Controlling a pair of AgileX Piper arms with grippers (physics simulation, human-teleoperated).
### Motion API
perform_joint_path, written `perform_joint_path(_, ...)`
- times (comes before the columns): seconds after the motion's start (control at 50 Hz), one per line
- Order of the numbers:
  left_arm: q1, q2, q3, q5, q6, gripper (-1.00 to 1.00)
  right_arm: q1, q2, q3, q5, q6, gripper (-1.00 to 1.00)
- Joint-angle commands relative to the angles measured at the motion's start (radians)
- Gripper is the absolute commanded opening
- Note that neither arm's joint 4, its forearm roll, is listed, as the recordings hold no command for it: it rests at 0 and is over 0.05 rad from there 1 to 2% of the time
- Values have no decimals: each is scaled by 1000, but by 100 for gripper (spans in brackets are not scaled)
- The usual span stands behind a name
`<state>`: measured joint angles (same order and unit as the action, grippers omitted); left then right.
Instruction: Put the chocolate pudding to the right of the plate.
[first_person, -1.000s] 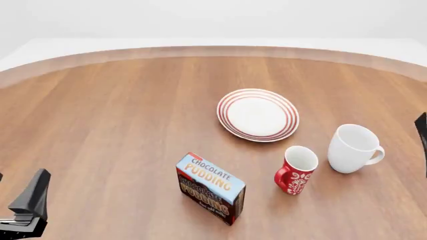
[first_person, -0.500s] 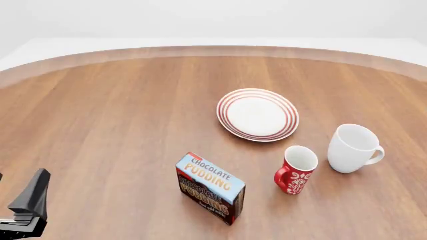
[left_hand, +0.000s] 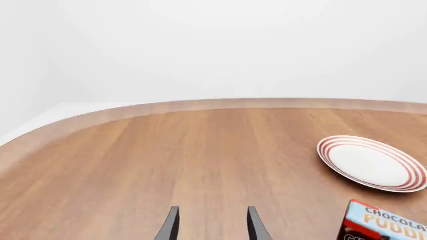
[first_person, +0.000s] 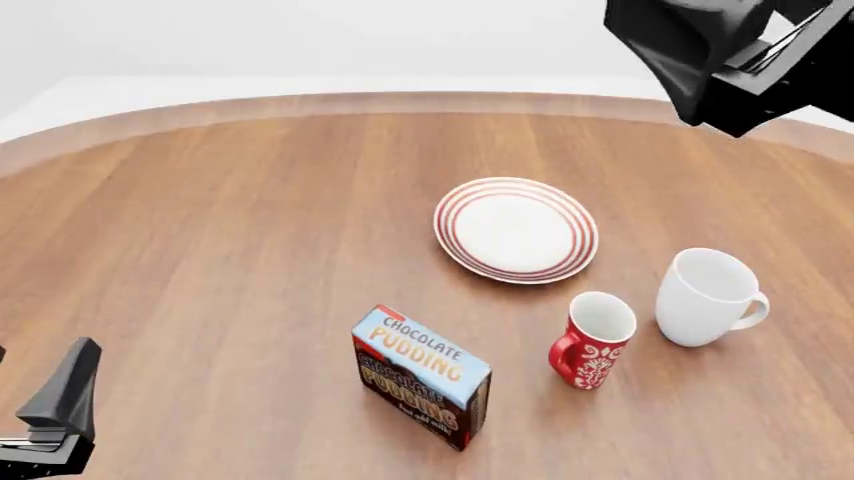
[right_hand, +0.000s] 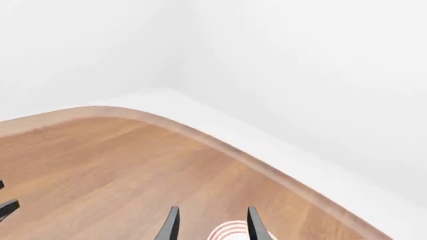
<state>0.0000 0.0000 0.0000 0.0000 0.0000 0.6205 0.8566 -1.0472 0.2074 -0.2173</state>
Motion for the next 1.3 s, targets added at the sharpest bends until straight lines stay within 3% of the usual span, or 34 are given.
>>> perform_joint_path(0.02, 0, 0, 0, 0, 0, 100, 82, 92, -3, 15, -19, 100)
perform_joint_path(0.4, 0, 0, 0, 0, 0, 100, 148, 175, 53, 51, -21, 100)
perform_joint_path(0.8, 0, 0, 0, 0, 0, 100, 201, 265, 171, -39, 24, 100)
perform_joint_path(1.3, 0, 0, 0, 0, 0, 100, 233, 334, 222, -101, 59, 100)
